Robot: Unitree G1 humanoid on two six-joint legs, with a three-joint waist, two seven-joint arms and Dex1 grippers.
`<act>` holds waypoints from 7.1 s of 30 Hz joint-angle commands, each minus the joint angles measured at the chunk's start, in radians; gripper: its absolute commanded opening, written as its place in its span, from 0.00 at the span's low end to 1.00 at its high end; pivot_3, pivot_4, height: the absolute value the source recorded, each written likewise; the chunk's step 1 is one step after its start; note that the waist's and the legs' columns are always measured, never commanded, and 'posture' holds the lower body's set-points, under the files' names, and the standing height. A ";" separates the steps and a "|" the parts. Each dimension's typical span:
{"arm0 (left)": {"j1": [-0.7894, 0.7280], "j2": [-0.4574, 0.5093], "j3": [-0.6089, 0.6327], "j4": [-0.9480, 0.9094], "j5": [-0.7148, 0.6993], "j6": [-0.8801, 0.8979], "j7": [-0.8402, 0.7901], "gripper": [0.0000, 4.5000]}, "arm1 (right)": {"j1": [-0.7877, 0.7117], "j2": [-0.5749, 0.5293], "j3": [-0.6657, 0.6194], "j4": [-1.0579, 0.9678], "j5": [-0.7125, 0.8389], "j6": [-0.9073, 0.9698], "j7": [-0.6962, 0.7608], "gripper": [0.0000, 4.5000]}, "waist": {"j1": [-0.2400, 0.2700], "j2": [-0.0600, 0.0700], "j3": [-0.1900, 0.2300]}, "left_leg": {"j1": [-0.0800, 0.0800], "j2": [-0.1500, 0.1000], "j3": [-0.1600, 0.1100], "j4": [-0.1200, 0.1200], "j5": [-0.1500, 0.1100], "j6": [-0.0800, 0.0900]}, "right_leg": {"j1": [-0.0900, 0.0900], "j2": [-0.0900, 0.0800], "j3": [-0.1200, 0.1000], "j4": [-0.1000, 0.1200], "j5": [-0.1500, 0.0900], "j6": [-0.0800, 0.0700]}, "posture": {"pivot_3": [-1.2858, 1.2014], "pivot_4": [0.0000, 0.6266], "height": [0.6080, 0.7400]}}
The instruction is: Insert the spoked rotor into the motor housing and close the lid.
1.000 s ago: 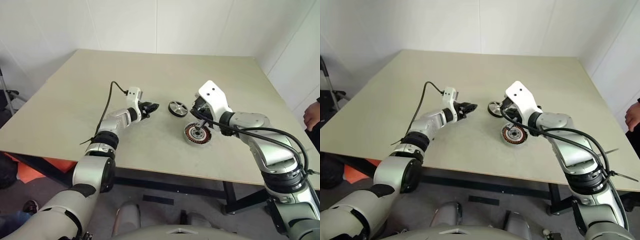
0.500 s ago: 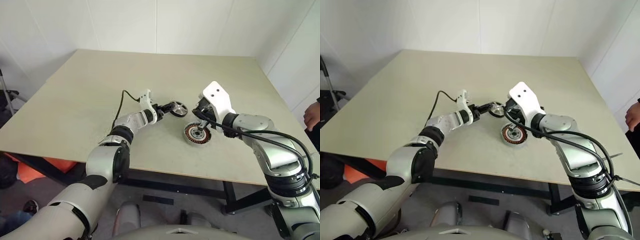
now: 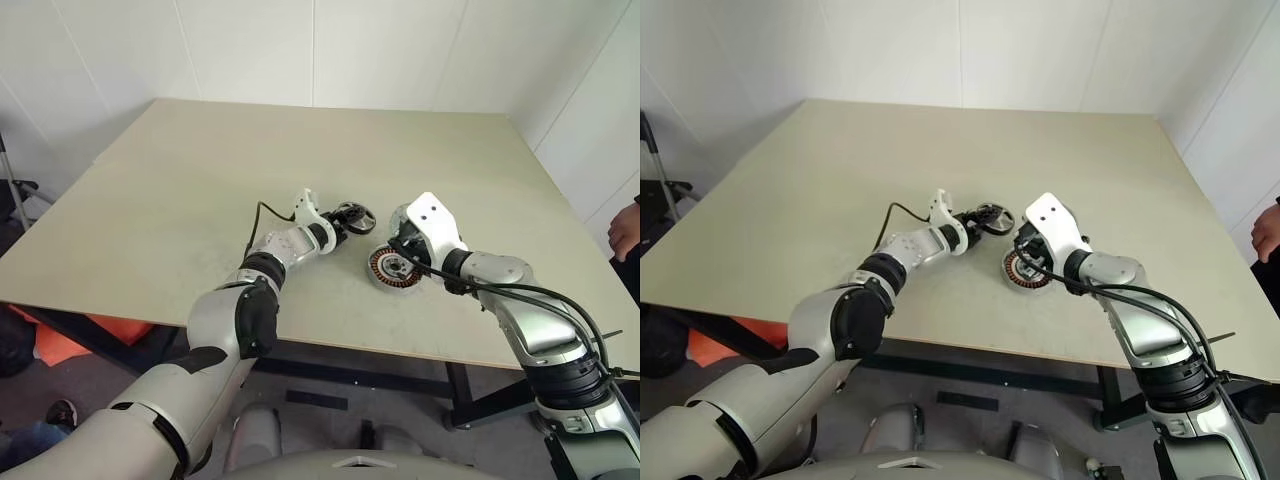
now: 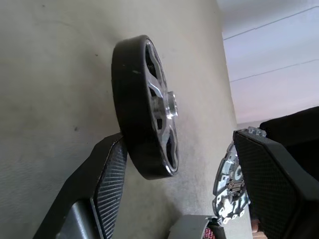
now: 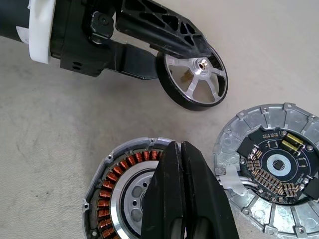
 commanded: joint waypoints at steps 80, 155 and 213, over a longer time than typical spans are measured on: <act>0.068 0.229 -0.199 -0.290 -0.060 0.637 -0.580 0.09 | -0.007 -0.071 -0.122 0.116 -0.100 -0.031 -0.074 0.00 | -0.003 -0.001 0.001 | -0.001 0.000 0.000 0.000 -0.003 0.005 | 0.000 -0.001 0.000 0.000 -0.001 0.000 | 0.52 0.00 1.00; 0.149 0.243 -0.369 -0.380 0.141 0.214 -0.534 0.54 | 0.050 -0.016 -0.064 0.022 -0.034 -0.079 0.058 0.00 | -0.003 -0.001 0.001 | 0.003 0.000 0.001 -0.001 -0.004 0.006 | 0.003 -0.001 0.000 -0.001 -0.001 0.000 | 0.52 0.00 1.00; 0.325 0.247 -0.294 -0.550 0.082 0.179 -0.354 0.54 | -0.362 -0.261 0.381 0.519 -0.378 -0.935 0.824 0.37 | -0.030 -0.005 0.003 | -0.006 0.002 0.000 0.013 -0.008 0.014 | 0.000 0.000 0.000 0.003 0.000 -0.001 | 0.52 0.00 1.00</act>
